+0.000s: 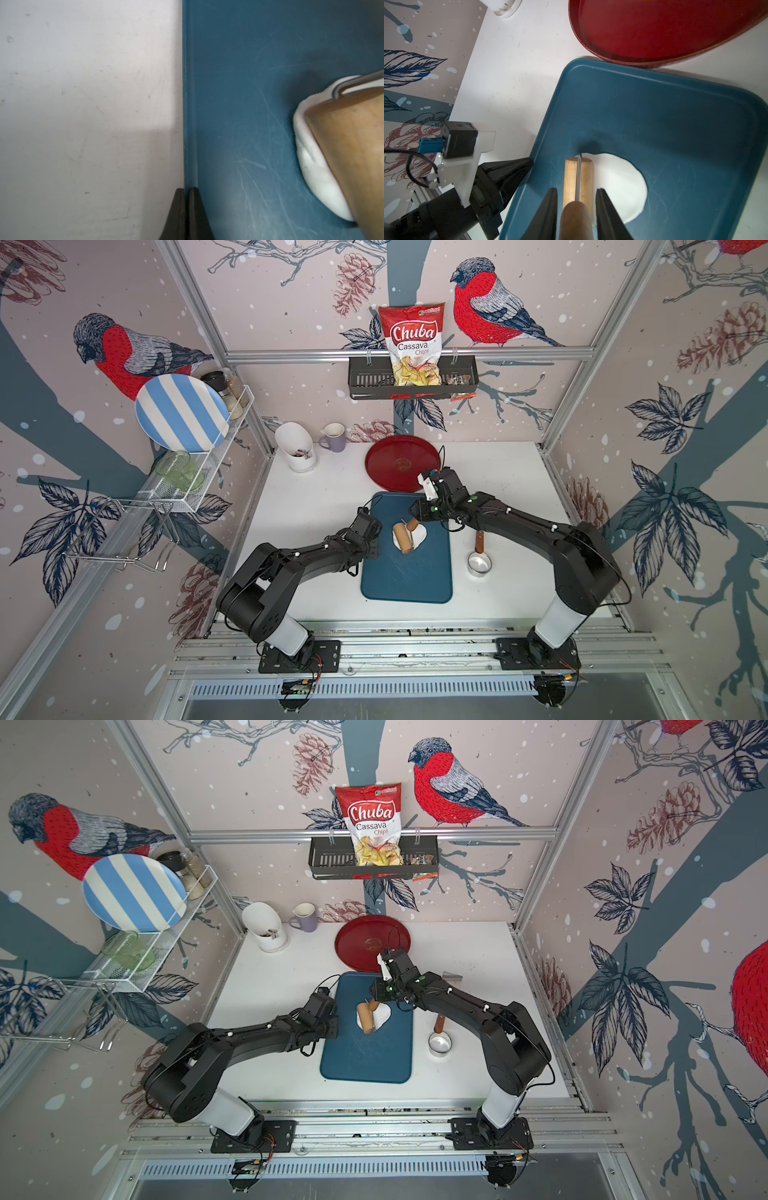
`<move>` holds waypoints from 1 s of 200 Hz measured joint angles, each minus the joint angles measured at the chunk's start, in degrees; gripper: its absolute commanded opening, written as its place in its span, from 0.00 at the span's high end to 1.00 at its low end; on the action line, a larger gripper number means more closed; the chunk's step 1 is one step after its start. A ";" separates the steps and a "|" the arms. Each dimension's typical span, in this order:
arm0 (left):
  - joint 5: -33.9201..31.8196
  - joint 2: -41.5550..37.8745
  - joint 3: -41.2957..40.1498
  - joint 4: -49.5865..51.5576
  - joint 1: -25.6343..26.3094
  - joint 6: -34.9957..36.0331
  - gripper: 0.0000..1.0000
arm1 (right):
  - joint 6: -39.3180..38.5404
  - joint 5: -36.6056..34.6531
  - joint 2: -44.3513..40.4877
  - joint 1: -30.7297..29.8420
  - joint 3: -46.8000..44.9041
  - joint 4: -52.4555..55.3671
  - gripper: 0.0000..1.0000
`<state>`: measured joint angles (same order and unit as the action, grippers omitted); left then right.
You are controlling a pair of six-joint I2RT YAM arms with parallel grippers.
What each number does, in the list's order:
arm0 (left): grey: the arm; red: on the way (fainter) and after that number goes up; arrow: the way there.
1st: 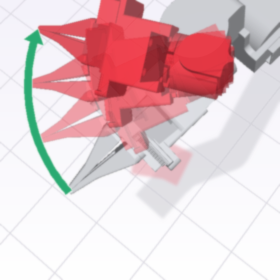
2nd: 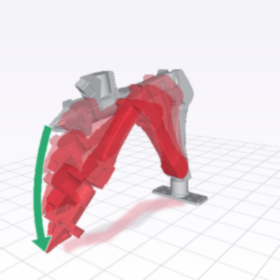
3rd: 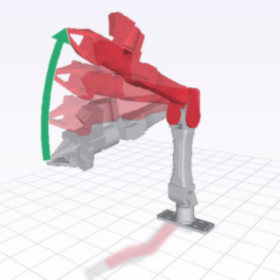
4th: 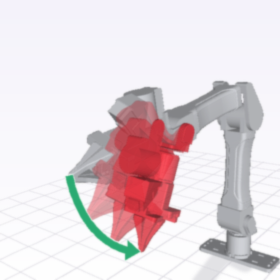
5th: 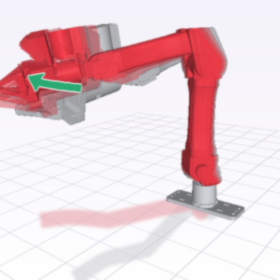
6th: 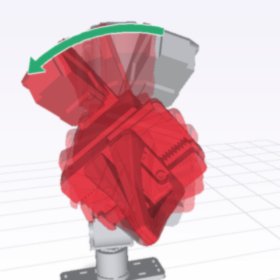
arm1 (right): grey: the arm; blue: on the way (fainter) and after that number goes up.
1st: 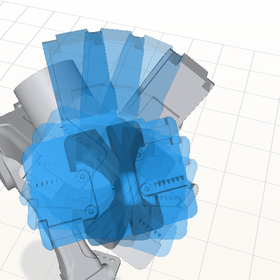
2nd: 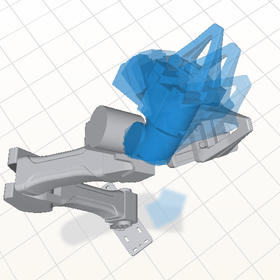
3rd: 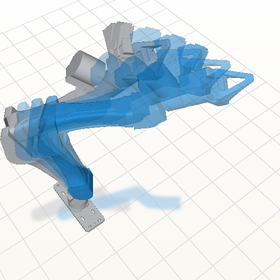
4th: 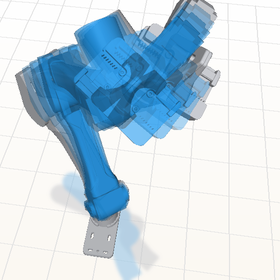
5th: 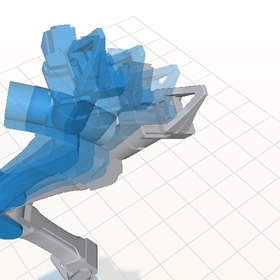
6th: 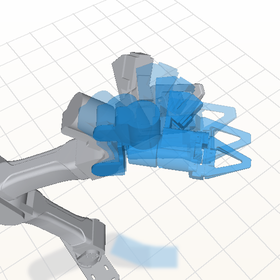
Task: Roll out the dumpling wrappers from the dough
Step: Flatten out the dough on the work surface.
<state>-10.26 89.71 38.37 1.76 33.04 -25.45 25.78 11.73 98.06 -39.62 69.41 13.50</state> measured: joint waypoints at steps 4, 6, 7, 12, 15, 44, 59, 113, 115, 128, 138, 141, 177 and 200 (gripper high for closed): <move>0.00 0.02 0.00 0.00 0.00 0.00 1.00 | 0.07 0.22 -0.04 0.07 -0.02 0.09 1.00; 0.00 0.02 0.00 0.00 0.00 -0.02 1.00 | 0.09 0.31 -0.07 0.11 -0.02 0.11 1.00; 0.00 0.04 0.00 0.00 0.00 -0.02 1.00 | 0.09 0.33 -0.07 0.15 -0.02 0.11 1.00; 0.00 0.13 0.00 0.00 0.00 -0.02 1.00 | 0.09 0.55 -0.07 0.26 -0.04 0.15 1.00; 0.00 0.13 0.00 0.00 0.00 -0.02 1.00 | 0.09 0.55 -0.07 0.26 -0.04 0.20 1.00; -0.13 0.37 0.24 0.22 0.00 -0.02 1.00 | -0.61 -0.11 1.03 -1.49 1.46 0.76 1.00; -0.22 0.50 0.37 0.33 0.04 -0.02 1.00 | -1.84 -0.96 1.81 -2.38 2.60 1.33 1.00; -0.26 0.55 0.44 0.42 0.07 -0.02 1.00 | -1.70 -1.57 1.27 -2.12 1.81 1.07 1.00; -0.26 0.55 0.44 0.42 0.07 -0.02 1.00 | -1.64 -1.38 1.22 -2.01 1.75 1.07 1.00; -0.26 0.52 0.44 0.28 0.07 -0.02 1.00 | -0.92 -0.20 0.48 -0.76 0.90 1.11 1.00; -0.26 0.57 0.44 0.00 0.07 -0.02 1.00 | -0.31 0.37 -0.17 0.07 0.31 1.29 1.00; -0.26 0.57 0.44 -0.02 0.07 -0.02 1.00 | -0.20 0.50 -0.35 0.33 0.17 1.42 1.00; -0.26 0.35 0.24 -0.33 0.07 -0.02 1.00 | -0.33 0.57 -0.96 0.28 -0.11 2.10 1.00; -0.26 0.39 0.24 -0.33 0.07 -0.02 1.00 | -0.63 0.52 0.11 -1.38 0.83 2.05 1.00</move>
<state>-10.52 90.11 38.61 1.43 33.10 -25.47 25.15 12.25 98.17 -40.99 70.24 15.55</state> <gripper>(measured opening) 0.056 0.304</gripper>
